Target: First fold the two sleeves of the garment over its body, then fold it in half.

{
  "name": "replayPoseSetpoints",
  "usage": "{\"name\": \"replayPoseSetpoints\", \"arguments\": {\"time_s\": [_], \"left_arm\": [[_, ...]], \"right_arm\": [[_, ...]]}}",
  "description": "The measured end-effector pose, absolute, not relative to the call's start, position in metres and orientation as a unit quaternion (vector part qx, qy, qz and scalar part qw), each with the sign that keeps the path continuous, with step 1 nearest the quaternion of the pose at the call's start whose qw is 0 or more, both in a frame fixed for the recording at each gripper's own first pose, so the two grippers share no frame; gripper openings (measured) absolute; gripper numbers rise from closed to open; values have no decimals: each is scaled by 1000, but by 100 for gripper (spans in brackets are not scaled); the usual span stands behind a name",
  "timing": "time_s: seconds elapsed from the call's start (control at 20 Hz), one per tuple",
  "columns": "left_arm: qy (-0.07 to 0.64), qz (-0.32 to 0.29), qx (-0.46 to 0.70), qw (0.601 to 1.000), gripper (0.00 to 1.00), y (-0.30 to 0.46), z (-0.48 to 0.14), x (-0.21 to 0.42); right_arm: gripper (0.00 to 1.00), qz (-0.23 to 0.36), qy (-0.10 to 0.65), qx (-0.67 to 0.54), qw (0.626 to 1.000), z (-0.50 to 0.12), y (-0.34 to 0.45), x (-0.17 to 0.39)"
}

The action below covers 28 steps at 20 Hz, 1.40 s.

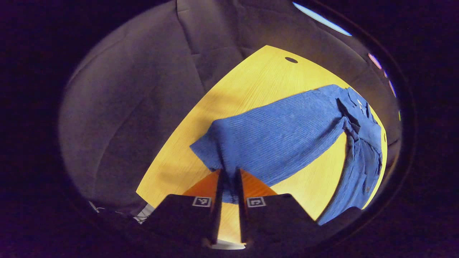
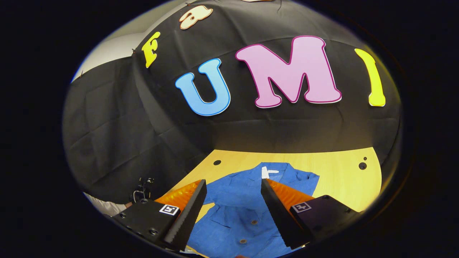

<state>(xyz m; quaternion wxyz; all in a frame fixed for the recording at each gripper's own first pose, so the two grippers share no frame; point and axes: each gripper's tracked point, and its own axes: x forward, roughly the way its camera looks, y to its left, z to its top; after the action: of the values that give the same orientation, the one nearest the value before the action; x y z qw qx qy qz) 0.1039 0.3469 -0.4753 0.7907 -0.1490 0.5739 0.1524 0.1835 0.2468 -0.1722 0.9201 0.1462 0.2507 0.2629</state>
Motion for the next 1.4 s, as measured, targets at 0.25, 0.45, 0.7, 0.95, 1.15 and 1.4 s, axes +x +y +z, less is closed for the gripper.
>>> {"name": "replayPoseSetpoints", "arguments": {"time_s": [0.25,0.45,0.7,0.95,1.15,1.4], "left_arm": [[557,130,-210,793,0,343,-469,108],[526,107,-222,814,0,330,-437,116],[480,66,-205,851,0,303,-371,139],[457,28,-150,876,0,247,-300,179],[436,-19,-110,893,0,172,-241,224],[437,-86,13,895,0,60,-236,286]], "right_arm": [[97,262,259,142,919,-176,242,176],[97,253,260,156,919,-178,230,173],[97,238,254,178,920,-175,205,171],[97,230,243,196,922,-168,178,167],[97,217,239,210,923,-167,145,162],[97,195,243,210,927,-180,103,155]]}}
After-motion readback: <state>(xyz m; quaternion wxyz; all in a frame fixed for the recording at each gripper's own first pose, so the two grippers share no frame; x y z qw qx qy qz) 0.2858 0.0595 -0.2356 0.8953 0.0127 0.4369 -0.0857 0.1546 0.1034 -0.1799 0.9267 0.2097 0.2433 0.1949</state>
